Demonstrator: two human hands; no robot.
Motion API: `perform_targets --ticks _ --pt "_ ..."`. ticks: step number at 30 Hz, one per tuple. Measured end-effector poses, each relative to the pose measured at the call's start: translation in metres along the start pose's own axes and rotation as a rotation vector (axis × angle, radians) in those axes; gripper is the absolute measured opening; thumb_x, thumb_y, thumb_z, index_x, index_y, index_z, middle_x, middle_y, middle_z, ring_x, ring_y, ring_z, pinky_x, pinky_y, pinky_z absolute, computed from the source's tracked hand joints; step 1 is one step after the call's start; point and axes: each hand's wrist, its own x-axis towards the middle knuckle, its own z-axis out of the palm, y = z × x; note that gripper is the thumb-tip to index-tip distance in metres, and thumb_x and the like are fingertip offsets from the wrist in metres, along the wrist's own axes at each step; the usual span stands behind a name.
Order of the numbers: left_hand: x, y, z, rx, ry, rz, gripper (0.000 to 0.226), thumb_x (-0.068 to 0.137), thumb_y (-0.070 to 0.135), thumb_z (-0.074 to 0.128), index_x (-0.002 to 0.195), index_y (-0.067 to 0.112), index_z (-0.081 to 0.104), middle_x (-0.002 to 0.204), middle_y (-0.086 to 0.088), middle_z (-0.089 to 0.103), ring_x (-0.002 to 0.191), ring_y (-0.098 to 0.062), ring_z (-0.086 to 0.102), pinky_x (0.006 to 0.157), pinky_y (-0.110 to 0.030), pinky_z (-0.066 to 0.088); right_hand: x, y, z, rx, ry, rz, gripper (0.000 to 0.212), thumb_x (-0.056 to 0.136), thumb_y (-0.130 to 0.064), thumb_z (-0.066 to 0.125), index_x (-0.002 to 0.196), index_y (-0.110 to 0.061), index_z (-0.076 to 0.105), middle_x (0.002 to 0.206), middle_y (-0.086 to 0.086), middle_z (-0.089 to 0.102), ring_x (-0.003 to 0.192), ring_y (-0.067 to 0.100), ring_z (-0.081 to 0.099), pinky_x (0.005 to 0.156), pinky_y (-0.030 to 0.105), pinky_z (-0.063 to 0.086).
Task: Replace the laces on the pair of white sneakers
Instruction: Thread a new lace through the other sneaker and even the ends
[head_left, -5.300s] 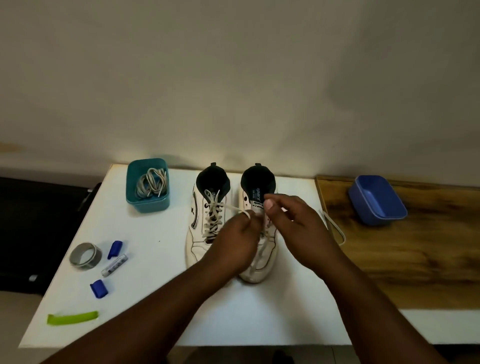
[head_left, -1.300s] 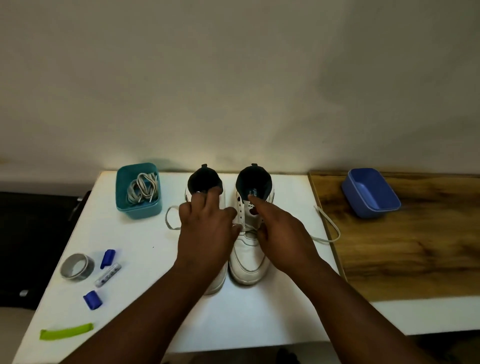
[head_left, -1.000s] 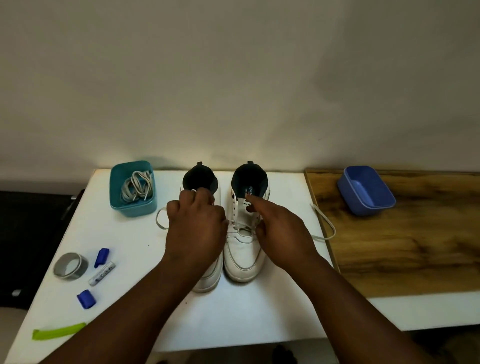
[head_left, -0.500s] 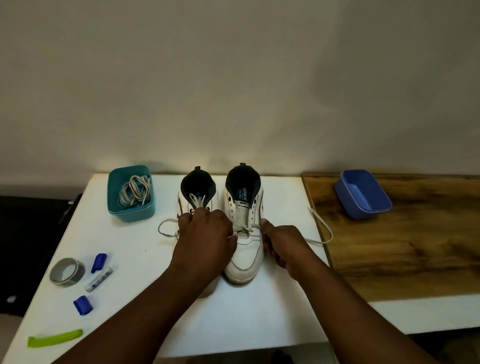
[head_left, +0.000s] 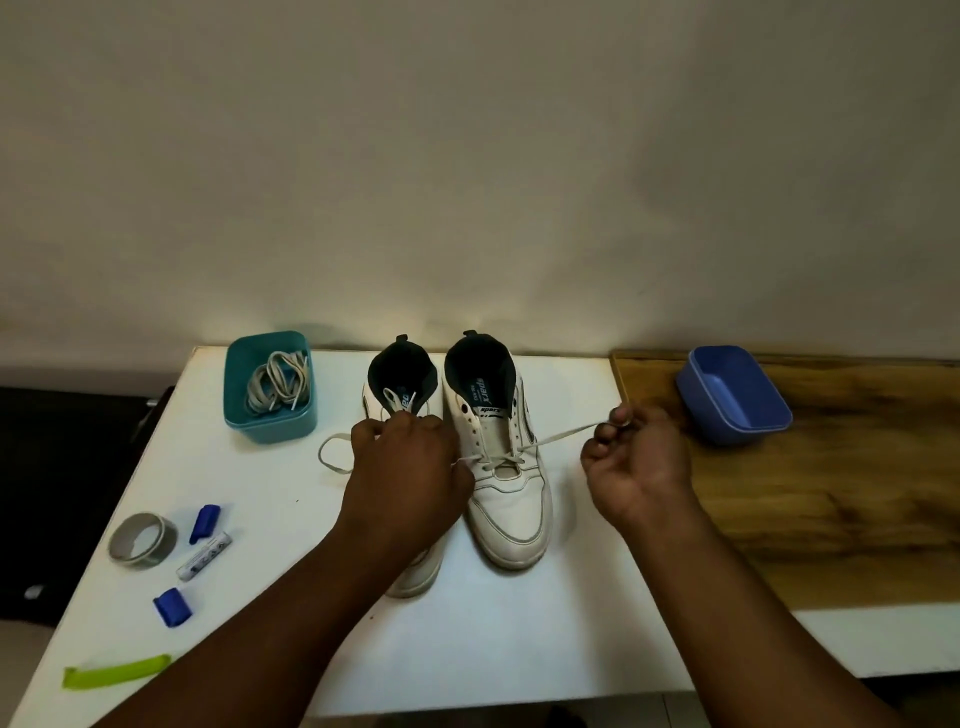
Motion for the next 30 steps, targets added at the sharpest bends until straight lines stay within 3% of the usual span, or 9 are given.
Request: perform_targets --ticks 3,6,10,13,15,20,23,27,30 --pt "-0.002 0.002 0.002 -0.015 0.039 0.002 0.030 0.087 0.048 0.035 0.093 0.028 0.058 0.101 0.009 0.063 0.106 -0.019 0.057 0.103 -0.049 0.033 -0.020 -0.020 0.007 -0.084 0.052 -0.352 0.018 0.102 -0.015 0.052 0.088 -0.022 0.061 0.074 -0.005 0.059 0.057 0.006 0.049 0.050 0.018 0.036" --pt "-0.006 0.012 -0.004 -0.311 0.225 -0.002 0.043 0.097 0.048 0.036 0.129 0.031 0.060 0.124 0.009 0.062 0.116 -0.016 0.056 0.102 -0.043 0.035 -0.050 -0.018 0.021 -0.336 -0.215 -0.635 0.023 0.103 -0.003 0.046 0.096 -0.018 0.061 0.074 0.001 0.063 0.063 0.010 0.051 0.055 0.020 0.038" --pt "-0.002 0.032 -0.027 -1.280 -0.093 -0.285 0.046 0.107 0.050 0.037 0.111 0.025 0.075 0.104 0.002 0.076 0.099 -0.018 0.069 0.087 -0.035 0.051 -0.081 0.012 0.024 -0.941 -0.808 -0.624 0.019 0.098 -0.002 0.042 0.095 -0.014 0.056 0.074 0.006 0.062 0.067 0.013 0.057 0.062 0.024 0.047" --pt "-0.001 0.031 -0.031 -1.579 -0.214 -0.397 0.038 0.106 0.039 0.048 0.110 0.012 0.074 0.096 -0.010 0.076 0.086 -0.024 0.073 0.076 -0.034 0.059 -0.082 0.023 0.014 -1.334 -1.042 -0.570 0.017 0.096 -0.009 0.046 0.092 -0.021 0.056 0.078 0.004 0.063 0.073 0.021 0.062 0.070 0.048 0.053" --pt "-0.002 0.029 -0.032 -1.730 -0.195 -0.477 0.028 0.106 0.026 0.049 0.108 0.009 0.071 0.088 -0.004 0.072 0.072 -0.015 0.065 0.061 -0.026 0.054 -0.080 0.023 0.012 -1.455 -1.096 -0.467 0.017 0.094 -0.010 0.047 0.090 -0.021 0.059 0.080 0.001 0.067 0.075 0.018 0.064 0.074 0.046 0.054" --pt "0.001 0.032 -0.038 -2.056 -0.139 -0.641 0.019 0.107 0.021 0.045 0.106 0.013 0.062 0.063 0.002 0.048 0.064 -0.013 0.053 0.066 -0.028 0.044 -0.074 0.022 0.011 -1.495 -1.074 -0.286 0.019 0.091 -0.006 0.048 0.090 -0.015 0.065 0.088 0.000 0.074 0.079 0.008 0.063 0.073 0.036 0.050" --pt "-0.003 0.039 -0.031 -1.920 -0.021 -0.698 0.021 0.108 0.022 0.044 0.103 0.016 0.064 0.060 0.003 0.045 0.063 -0.013 0.050 0.063 -0.029 0.042 -0.072 0.024 0.010 -1.480 -0.985 -0.370 0.016 0.097 -0.020 0.055 0.093 -0.023 0.070 0.089 -0.002 0.071 0.076 0.009 0.063 0.069 0.038 0.050" --pt "-0.013 0.053 -0.016 -1.629 0.069 -0.603 0.027 0.109 0.023 0.041 0.104 0.021 0.068 0.070 0.008 0.065 0.066 -0.006 0.060 0.066 -0.028 0.045 -0.064 0.029 0.017 -1.401 -0.434 -0.755 0.037 0.093 -0.062 0.056 0.084 -0.030 0.071 0.084 -0.010 0.068 0.081 0.005 0.064 0.068 0.027 0.049" --pt "-0.023 0.068 -0.006 -1.538 0.039 -0.552 0.025 0.109 0.025 0.043 0.105 0.020 0.067 0.076 0.003 0.067 0.071 -0.007 0.061 0.068 -0.026 0.049 -0.062 0.035 0.021 -1.254 -0.440 -0.572 0.023 0.097 -0.046 0.063 0.092 -0.028 0.076 0.085 -0.007 0.073 0.080 0.005 0.068 0.072 0.022 0.051"
